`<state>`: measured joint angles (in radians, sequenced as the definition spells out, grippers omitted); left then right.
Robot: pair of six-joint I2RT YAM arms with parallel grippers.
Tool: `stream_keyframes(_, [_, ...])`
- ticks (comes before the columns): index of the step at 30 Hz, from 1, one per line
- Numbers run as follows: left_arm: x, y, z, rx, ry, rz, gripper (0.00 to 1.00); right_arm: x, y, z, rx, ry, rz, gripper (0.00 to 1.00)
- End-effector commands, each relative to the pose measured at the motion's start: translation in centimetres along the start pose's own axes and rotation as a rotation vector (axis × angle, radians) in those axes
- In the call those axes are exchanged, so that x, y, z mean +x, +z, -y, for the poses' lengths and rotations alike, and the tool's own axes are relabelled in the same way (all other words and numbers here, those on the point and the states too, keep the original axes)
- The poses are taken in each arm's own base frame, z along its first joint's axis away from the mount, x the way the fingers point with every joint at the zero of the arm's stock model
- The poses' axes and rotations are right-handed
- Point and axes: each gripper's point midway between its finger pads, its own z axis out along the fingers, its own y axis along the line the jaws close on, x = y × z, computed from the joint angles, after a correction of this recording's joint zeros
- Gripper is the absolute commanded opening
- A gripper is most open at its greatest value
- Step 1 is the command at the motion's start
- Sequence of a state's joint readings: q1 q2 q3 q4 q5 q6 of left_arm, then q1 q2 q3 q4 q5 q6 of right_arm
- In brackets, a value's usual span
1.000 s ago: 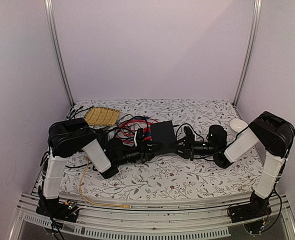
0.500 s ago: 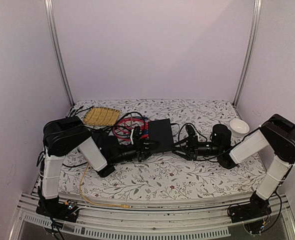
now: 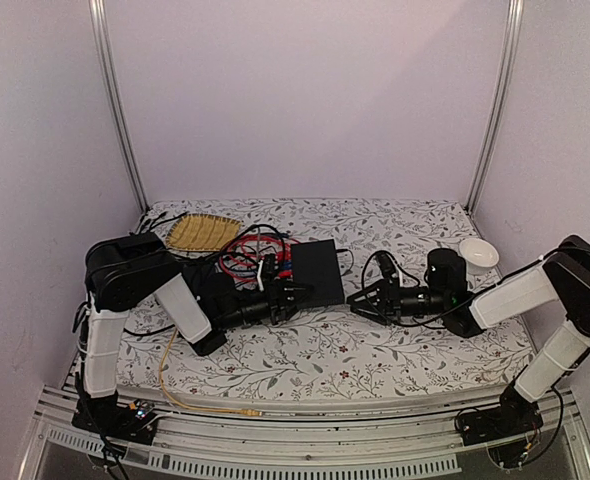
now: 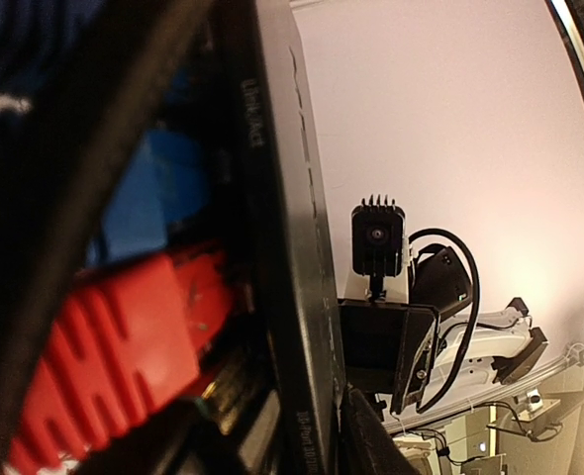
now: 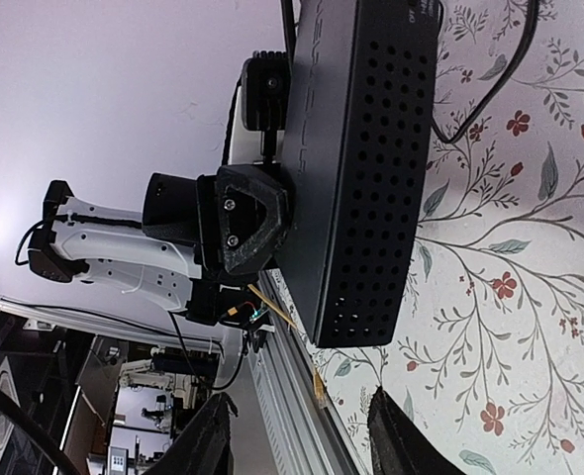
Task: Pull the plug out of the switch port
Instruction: Pull the connector from the switch port.
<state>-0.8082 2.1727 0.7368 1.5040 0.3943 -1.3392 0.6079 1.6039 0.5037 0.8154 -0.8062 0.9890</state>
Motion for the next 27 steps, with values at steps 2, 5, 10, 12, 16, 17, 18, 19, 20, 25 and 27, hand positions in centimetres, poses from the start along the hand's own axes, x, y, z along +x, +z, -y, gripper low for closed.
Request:
stream_keyframes(2, [-2.9, -0.5, 8.9, 0.295, 0.22, 0.085, 0.0, 0.0, -0.9, 0.4, 0.048, -0.024, 0.044, 0.45])
stream_keyframes(5, [-2.9, -0.5, 9.1, 0.305, 0.227, 0.071, 0.0, -0.4, -1.1, 0.3, 0.066, -0.027, 0.067, 0.45])
stream_keyframes(10, [-2.6, -0.5, 9.3, 0.326, 0.231, 0.035, 0.0, -1.5, -2.0, -0.1, 0.116, -0.051, 0.128, 0.45])
stream_keyframes(12, [-2.5, -0.7, 9.3, 0.334, 0.232, 0.029, 0.0, -2.1, -2.3, 0.0, 0.134, -0.055, 0.152, 0.45])
stream_keyframes(16, [-2.3, -0.8, 9.7, 0.347, 0.235, 0.006, 0.0, -3.7, -3.0, 0.1, 0.15, -0.056, 0.2, 0.45])
stream_keyframes(17, [-2.2, -0.7, 9.7, 0.348, 0.237, -0.003, 0.0, -4.2, -3.2, 0.1, 0.153, -0.059, 0.214, 0.45])
stream_keyframes(18, [-2.0, -0.7, 9.9, 0.352, 0.239, -0.015, 0.0, -4.8, -3.4, 0.1, 0.155, -0.062, 0.226, 0.45])
stream_keyframes(19, [-1.9, -0.6, 10.0, 0.355, 0.243, -0.029, 0.0, -5.4, -3.6, 0.1, 0.157, -0.067, 0.239, 0.45])
stream_keyframes(20, [-1.6, -0.5, 10.1, 0.357, 0.248, -0.045, 0.0, -6.0, -3.8, 0.1, 0.16, -0.07, 0.249, 0.45])
stream_keyframes(25, [-0.7, -0.3, 10.4, 0.366, 0.268, -0.117, 0.0, -8.3, -5.0, 0.5, 0.184, -0.111, 0.277, 0.45])
stream_keyframes(27, [-0.2, -0.3, 10.4, 0.366, 0.269, -0.146, 0.0, -8.8, -5.2, 0.7, 0.19, -0.122, 0.271, 0.45])
